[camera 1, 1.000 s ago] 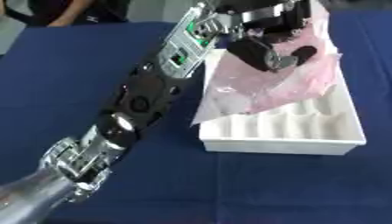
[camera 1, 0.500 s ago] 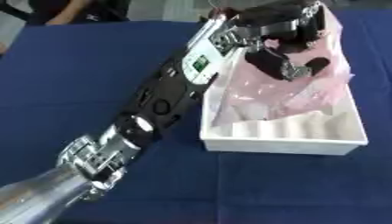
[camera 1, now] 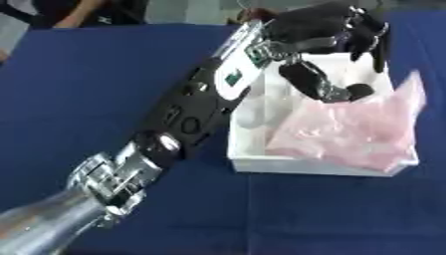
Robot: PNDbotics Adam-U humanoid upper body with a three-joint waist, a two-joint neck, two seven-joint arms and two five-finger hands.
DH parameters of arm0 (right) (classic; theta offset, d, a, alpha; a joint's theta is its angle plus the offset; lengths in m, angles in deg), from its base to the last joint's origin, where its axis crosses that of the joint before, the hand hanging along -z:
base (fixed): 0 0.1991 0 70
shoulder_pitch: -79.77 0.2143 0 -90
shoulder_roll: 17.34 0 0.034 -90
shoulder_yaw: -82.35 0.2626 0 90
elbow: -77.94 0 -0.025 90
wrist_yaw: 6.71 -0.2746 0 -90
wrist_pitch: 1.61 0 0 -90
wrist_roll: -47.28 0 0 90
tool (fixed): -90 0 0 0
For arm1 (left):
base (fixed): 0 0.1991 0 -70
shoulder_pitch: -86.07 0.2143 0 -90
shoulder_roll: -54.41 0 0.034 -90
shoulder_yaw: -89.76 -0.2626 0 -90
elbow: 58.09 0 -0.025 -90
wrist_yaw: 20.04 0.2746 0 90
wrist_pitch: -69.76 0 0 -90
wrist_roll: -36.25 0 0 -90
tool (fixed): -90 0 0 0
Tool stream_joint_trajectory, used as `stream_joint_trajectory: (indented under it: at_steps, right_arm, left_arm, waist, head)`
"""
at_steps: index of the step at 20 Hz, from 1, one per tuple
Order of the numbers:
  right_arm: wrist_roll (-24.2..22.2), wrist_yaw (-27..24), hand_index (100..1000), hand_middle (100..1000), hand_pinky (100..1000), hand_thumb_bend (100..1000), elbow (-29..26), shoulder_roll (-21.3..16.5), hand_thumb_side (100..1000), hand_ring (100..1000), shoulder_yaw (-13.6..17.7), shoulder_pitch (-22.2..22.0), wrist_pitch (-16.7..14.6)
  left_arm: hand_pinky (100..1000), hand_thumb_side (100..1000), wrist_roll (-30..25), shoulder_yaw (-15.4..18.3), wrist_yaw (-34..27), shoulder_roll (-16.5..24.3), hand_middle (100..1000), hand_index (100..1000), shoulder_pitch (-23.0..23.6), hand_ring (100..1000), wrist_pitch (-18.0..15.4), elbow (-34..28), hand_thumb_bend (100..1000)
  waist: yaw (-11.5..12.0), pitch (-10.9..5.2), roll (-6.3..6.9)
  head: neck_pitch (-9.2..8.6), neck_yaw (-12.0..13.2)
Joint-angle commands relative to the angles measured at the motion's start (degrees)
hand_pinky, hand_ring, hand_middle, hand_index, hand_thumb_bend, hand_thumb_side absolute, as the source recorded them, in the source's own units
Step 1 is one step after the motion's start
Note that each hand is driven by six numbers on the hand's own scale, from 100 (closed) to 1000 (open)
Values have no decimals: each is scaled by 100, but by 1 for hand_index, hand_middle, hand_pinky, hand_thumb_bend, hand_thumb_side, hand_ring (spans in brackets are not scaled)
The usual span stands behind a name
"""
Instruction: Pick up objects on the table and place them in the box.
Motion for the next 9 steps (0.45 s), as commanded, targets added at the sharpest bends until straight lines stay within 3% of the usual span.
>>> stream_joint_trajectory:
  at_steps: [1,9]
  right_arm:
    - [3,-19,957,774,514,100,-92,-45,709,653,15,86,-16]
    - [1,-18,957,773,514,100,-92,-47,705,652,18,86,-13]
  left_arm:
    - [860,740,-279,-33,444,29,962,924,-96,951,-311,-31,149]
    - [940,748,-339,-74,1042,16,984,937,-36,989,-320,-47,109]
  waist:
    - [-8,-70,-53]
    - [3,-73,-53]
  head:
    - [-4,-4]
    - [-4,2]
